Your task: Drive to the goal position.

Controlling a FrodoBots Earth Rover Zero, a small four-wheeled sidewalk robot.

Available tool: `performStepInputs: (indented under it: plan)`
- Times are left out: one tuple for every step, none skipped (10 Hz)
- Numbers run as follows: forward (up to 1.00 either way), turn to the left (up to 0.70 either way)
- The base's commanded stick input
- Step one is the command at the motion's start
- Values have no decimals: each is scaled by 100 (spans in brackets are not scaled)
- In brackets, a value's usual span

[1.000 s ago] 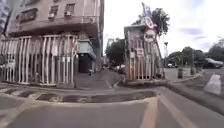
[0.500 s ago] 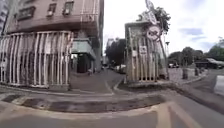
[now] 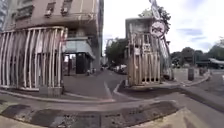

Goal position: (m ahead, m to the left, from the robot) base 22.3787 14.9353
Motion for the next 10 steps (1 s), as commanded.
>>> performStepInputs:
  plan:
    - [70, 14]
    - [70, 6]
    - [70, 0]
    - [70, 0]
    - [70, 0]
    - [70, 0]
    - [70, 0]
    - [70, 0]
    - [70, 0]
    - [70, 0]
